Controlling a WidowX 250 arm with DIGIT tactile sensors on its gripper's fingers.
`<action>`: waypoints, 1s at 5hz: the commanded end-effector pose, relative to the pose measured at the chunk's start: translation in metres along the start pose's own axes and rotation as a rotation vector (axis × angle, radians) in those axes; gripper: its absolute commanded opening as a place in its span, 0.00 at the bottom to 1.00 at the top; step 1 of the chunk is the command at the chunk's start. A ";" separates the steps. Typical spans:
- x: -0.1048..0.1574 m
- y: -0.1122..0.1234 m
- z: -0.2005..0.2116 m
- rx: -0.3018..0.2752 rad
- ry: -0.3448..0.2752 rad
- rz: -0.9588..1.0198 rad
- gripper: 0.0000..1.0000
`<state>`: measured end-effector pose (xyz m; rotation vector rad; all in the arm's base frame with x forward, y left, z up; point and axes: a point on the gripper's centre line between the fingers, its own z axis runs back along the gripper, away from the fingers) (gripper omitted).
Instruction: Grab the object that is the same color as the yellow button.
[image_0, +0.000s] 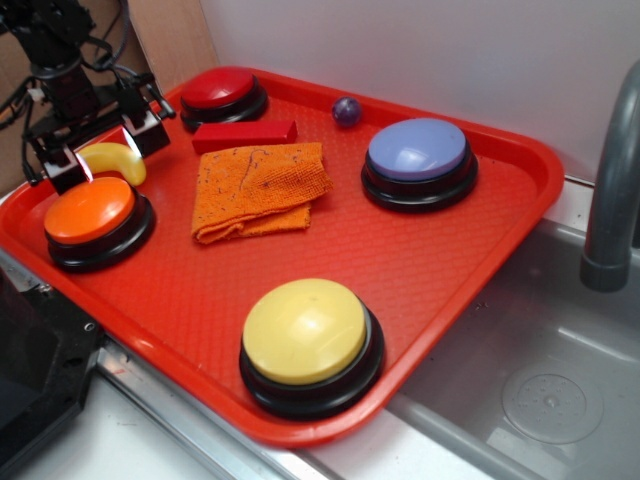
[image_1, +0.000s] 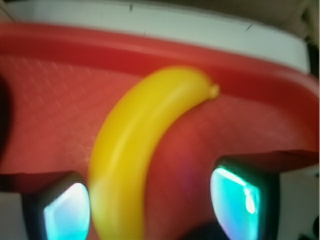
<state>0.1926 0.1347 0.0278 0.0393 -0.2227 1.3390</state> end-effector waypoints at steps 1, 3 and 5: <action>0.016 -0.005 -0.006 -0.081 0.002 -0.032 0.99; 0.010 -0.009 0.003 -0.064 -0.014 -0.107 0.00; -0.018 -0.047 0.088 -0.193 -0.055 -0.598 0.00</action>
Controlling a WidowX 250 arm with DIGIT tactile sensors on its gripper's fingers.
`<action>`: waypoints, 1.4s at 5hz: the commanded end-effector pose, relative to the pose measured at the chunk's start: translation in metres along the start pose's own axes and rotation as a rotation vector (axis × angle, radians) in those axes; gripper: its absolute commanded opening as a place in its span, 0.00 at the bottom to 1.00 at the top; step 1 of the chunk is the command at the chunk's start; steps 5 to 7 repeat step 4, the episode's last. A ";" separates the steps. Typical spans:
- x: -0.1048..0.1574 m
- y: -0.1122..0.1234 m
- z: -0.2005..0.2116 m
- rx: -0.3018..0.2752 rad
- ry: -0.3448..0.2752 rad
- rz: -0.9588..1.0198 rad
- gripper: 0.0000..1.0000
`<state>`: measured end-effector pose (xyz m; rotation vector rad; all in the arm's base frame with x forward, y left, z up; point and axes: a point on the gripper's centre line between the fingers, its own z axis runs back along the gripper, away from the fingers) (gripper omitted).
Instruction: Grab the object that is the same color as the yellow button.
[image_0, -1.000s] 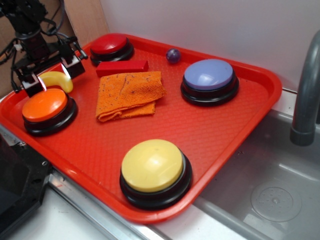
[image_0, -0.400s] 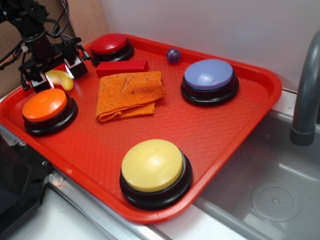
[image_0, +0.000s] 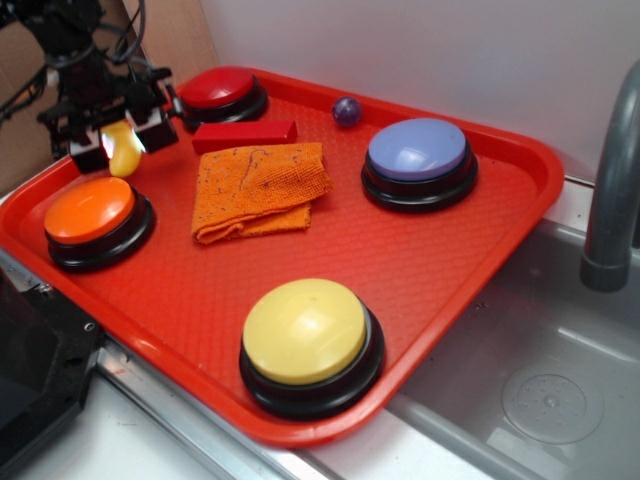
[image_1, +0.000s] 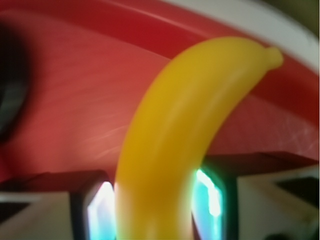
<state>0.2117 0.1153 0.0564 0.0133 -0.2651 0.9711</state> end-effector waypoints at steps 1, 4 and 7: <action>-0.026 -0.065 0.096 -0.121 0.087 -0.474 0.00; -0.091 -0.077 0.136 -0.297 0.167 -1.004 0.00; -0.091 -0.077 0.136 -0.297 0.167 -1.004 0.00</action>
